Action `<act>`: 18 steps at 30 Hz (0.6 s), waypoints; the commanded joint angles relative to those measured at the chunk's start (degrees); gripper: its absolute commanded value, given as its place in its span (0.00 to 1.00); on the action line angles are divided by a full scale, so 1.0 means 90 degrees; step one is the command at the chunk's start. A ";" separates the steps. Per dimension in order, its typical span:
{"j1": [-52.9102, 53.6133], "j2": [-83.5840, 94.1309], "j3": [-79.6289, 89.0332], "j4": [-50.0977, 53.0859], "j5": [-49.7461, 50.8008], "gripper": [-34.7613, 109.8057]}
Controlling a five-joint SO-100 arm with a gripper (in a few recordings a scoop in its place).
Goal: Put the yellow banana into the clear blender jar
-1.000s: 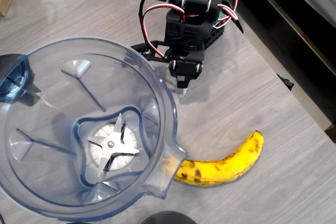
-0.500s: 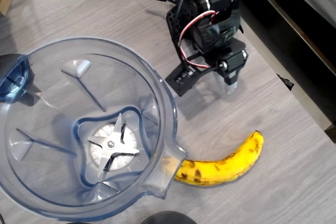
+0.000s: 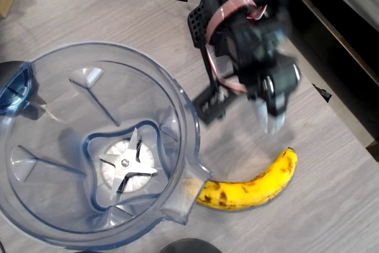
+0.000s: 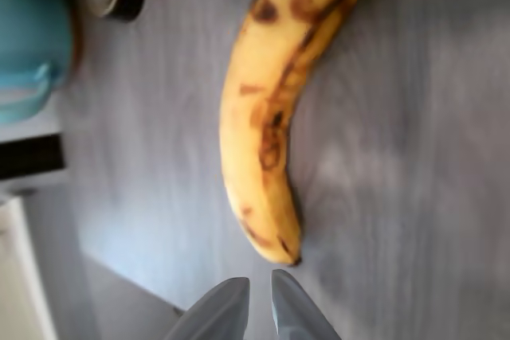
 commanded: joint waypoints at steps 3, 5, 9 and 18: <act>-0.0020 -0.3896 -0.3652 0.1172 0.0371 0.24; -0.0010 -0.4434 -0.4277 0.1494 0.0459 0.24; 0.0049 -0.4922 -0.4785 0.1660 0.0459 0.29; -0.0107 -0.5000 -0.4785 0.1982 0.0449 0.38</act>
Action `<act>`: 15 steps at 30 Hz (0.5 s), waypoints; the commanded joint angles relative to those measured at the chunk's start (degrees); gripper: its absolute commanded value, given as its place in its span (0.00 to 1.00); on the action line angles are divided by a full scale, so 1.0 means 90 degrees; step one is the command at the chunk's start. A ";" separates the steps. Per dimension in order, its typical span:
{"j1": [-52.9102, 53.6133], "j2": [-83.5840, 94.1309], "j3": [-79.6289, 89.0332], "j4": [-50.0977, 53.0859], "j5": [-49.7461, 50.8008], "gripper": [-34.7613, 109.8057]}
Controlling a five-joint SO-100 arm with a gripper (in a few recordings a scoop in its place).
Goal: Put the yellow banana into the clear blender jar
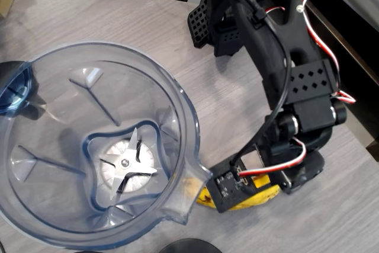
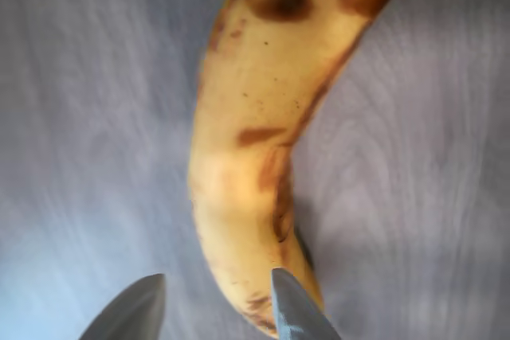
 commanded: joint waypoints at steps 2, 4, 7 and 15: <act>-0.0127 -0.0039 -0.0215 0.0303 -0.0020 0.38; -0.0127 -0.0225 -0.0215 0.0342 0.0000 0.38; -0.0088 -0.0605 -0.0215 0.0195 0.0000 0.38; -0.0186 -0.1182 -0.0273 -0.0078 0.0010 0.38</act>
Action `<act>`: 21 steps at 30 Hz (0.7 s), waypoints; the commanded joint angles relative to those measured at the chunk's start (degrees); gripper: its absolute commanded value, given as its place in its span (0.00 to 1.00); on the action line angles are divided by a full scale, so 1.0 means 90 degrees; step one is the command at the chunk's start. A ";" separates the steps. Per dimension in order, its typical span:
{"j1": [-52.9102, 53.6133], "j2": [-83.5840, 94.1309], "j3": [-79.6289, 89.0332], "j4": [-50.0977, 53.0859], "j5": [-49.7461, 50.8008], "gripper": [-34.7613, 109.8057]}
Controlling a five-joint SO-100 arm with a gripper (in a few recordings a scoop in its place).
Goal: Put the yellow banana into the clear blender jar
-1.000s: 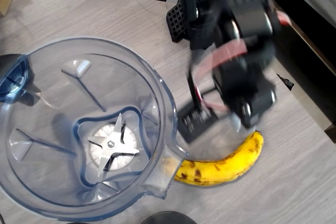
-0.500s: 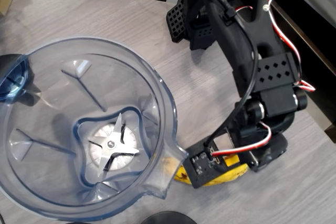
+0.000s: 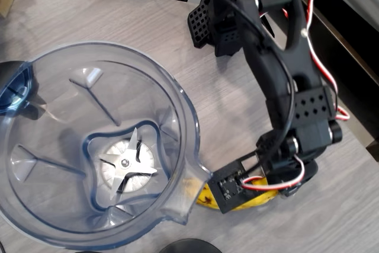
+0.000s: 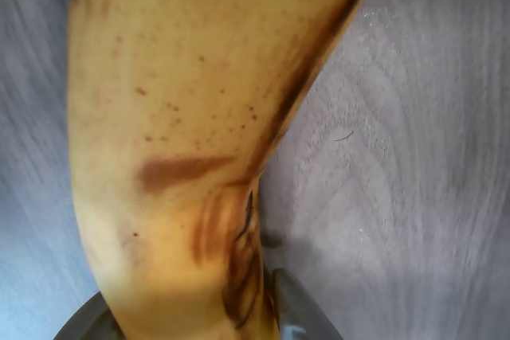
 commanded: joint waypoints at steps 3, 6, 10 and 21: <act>-0.0107 -0.0078 -0.0146 -0.0098 0.0049 0.38; -0.0137 -0.0137 -0.0146 -0.0137 0.0049 0.38; -0.0146 -0.0264 -0.0146 -0.0225 0.0049 0.37; -0.0195 -0.0195 -0.0156 -0.0117 0.0049 0.28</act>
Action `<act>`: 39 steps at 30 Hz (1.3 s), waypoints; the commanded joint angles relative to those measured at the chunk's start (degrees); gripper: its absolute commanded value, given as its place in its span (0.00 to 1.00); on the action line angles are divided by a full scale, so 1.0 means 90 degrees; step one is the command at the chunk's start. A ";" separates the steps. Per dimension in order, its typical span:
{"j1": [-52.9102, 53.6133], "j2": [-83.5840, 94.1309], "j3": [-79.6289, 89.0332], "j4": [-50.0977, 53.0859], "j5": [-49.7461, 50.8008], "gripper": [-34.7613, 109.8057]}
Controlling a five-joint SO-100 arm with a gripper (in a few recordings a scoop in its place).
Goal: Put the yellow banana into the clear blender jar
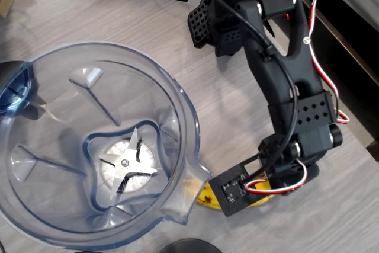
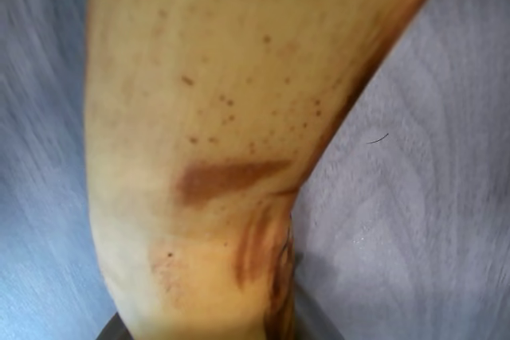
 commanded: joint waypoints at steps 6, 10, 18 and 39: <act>-0.0117 0.0469 -0.0107 0.0215 0.0068 0.28; -0.0205 0.0986 -0.0117 0.0293 0.0068 0.28; -0.0537 0.2285 -0.0117 0.0527 0.0195 0.28; -0.1279 0.7520 -0.0068 -0.0518 0.0957 0.28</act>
